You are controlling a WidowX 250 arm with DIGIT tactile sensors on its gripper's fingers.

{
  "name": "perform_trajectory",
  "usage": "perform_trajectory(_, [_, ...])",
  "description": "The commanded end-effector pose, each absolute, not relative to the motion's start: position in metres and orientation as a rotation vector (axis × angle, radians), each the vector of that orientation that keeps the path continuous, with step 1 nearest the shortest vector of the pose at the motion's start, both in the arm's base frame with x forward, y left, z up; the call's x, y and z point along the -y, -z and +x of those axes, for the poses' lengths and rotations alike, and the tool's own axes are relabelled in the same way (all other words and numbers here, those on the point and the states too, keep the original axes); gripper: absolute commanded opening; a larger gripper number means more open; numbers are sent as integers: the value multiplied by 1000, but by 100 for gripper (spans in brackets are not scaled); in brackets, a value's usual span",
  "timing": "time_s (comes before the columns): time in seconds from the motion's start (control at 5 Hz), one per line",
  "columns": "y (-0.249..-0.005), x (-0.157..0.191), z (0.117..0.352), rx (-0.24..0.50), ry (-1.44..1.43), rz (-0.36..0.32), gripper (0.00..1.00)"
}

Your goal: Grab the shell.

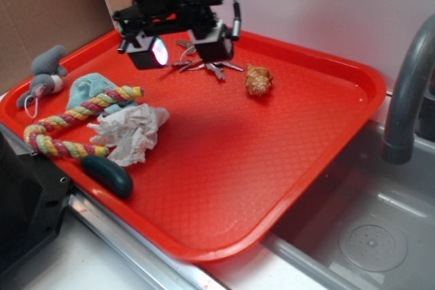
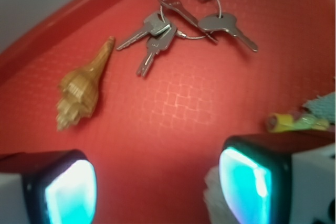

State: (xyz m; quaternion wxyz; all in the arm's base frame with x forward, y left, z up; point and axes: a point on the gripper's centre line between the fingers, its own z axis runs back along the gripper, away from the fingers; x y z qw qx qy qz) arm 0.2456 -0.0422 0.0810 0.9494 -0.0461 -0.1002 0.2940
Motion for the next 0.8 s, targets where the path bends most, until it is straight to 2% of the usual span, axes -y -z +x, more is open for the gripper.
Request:
perform_trajectory(0.0, [-82,54,291,215,-613,-72,100])
perform_trajectory(0.4, [-40,68,323,133,-587,-46,100])
perform_trajectory(0.6, [-25,73,331,69,-589,-53,47])
